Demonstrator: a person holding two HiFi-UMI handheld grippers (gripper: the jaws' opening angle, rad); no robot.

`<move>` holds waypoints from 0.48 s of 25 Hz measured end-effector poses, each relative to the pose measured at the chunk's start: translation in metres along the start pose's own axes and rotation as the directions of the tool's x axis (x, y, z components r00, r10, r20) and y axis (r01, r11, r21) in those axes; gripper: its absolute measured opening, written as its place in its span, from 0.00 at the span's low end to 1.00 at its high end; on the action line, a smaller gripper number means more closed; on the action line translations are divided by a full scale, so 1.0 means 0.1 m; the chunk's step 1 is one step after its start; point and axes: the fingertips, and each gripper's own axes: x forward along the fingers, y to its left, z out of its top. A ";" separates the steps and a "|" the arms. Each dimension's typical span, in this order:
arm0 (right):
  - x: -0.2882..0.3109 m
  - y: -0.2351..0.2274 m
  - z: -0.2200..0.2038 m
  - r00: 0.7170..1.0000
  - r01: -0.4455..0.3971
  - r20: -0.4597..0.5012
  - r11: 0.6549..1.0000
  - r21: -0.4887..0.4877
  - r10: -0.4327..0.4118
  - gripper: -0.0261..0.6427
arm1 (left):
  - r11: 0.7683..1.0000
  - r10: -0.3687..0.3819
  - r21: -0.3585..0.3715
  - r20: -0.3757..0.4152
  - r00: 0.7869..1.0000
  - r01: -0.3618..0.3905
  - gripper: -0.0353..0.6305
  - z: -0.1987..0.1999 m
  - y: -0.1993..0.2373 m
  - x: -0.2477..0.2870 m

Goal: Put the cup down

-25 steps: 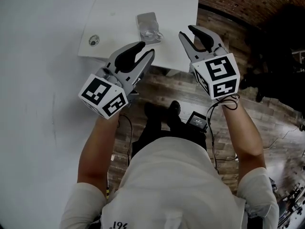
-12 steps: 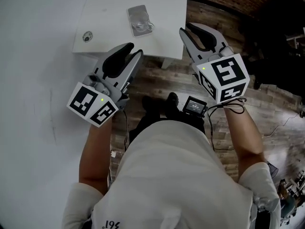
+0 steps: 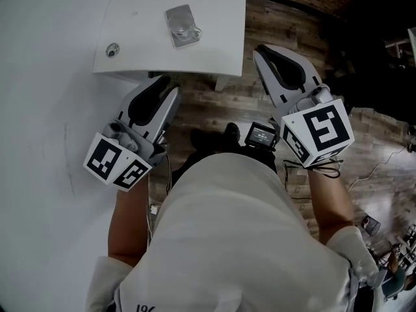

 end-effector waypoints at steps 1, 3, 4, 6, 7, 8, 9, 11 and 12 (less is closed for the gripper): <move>-0.05 0.01 0.01 1.000 0.003 0.003 1.000 -0.004 -0.003 0.09 | 1.000 -0.002 0.002 0.000 1.000 0.002 0.21 0.00 -0.03 -0.02; -0.13 0.02 0.00 1.000 0.009 0.001 1.000 -0.009 -0.009 0.08 | 1.000 -0.006 0.003 -0.002 1.000 0.006 0.21 0.00 -0.09 -0.06; -0.17 0.02 -0.02 1.000 0.013 -0.001 1.000 -0.010 -0.013 0.08 | 1.000 -0.008 0.003 -0.004 1.000 0.008 0.21 0.00 -0.11 -0.08; -0.23 0.03 -0.06 1.000 0.024 -0.008 1.000 -0.007 -0.024 0.08 | 1.000 -0.013 0.000 -0.009 1.000 0.013 0.21 -0.02 -0.16 -0.12; -0.25 0.03 -0.08 1.000 0.028 -0.012 1.000 -0.003 -0.028 0.08 | 1.000 -0.016 -0.002 -0.012 1.000 0.016 0.21 -0.04 -0.18 -0.13; -0.27 0.04 -0.10 0.999 0.030 -0.015 1.000 0.002 -0.030 0.07 | 1.000 -0.017 -0.004 -0.016 1.000 0.017 0.21 -0.05 -0.19 -0.15; -0.30 0.04 -0.12 0.999 0.032 -0.018 0.999 0.008 -0.032 0.07 | 1.000 -0.018 -0.007 -0.019 1.000 0.017 0.21 -0.07 -0.21 -0.16; -0.34 0.05 -0.14 0.999 0.034 -0.023 0.999 0.016 -0.034 0.07 | 1.000 -0.017 -0.011 -0.023 1.000 0.017 0.21 -0.09 -0.24 -0.18; -0.35 0.06 -0.15 0.999 0.034 -0.025 0.999 0.019 -0.034 0.06 | 1.000 -0.017 -0.013 -0.024 1.000 0.017 0.21 -0.10 -0.26 -0.19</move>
